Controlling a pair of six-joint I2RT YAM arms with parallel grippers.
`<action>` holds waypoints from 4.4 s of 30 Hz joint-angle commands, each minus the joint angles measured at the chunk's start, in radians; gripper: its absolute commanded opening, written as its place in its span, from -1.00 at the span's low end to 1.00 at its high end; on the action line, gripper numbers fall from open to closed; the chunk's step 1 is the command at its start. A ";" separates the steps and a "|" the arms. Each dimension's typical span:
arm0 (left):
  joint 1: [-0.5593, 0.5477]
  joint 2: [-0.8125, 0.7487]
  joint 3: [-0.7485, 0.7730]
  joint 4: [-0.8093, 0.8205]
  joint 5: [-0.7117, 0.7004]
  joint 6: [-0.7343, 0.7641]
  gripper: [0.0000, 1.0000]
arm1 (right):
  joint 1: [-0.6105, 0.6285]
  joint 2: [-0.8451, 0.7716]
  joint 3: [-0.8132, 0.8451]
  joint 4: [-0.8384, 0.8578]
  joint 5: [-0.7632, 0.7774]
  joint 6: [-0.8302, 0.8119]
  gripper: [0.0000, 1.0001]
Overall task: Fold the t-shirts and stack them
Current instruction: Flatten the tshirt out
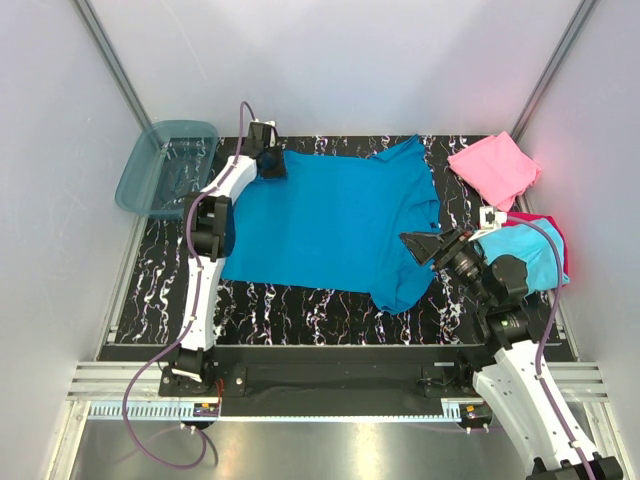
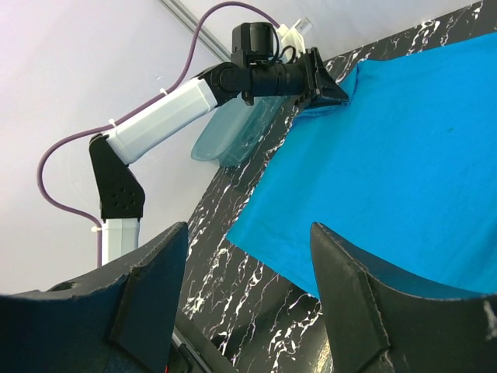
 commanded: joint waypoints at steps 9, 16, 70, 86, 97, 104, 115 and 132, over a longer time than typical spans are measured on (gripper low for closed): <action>0.002 -0.062 -0.047 -0.057 -0.036 0.019 -1.00 | 0.012 -0.023 0.015 0.022 -0.011 0.007 0.41; 0.002 -0.138 -0.083 -0.028 -0.053 0.019 -1.00 | 0.012 -0.016 -0.027 0.045 0.011 0.000 0.41; 0.018 -0.122 -0.017 0.221 -0.524 0.042 -0.22 | 0.014 0.001 -0.131 0.122 -0.022 0.015 0.33; 0.028 -0.533 -0.460 0.215 -0.414 -0.081 -0.03 | 0.014 0.323 0.021 0.022 0.170 0.027 0.37; -0.064 -0.845 -0.826 0.124 -0.372 -0.412 -0.09 | 0.019 0.539 0.157 -0.156 0.324 0.081 0.50; -0.215 -1.009 -1.153 0.231 -0.394 -0.515 -0.10 | 0.019 0.564 0.131 -0.159 0.267 0.093 0.50; -0.363 -1.365 -1.677 0.281 -0.642 -0.681 -0.14 | 0.019 0.570 0.029 -0.090 0.210 0.073 0.49; -0.348 -1.511 -1.831 0.138 -0.822 -0.871 0.04 | 0.019 0.589 -0.014 -0.062 0.181 0.065 0.47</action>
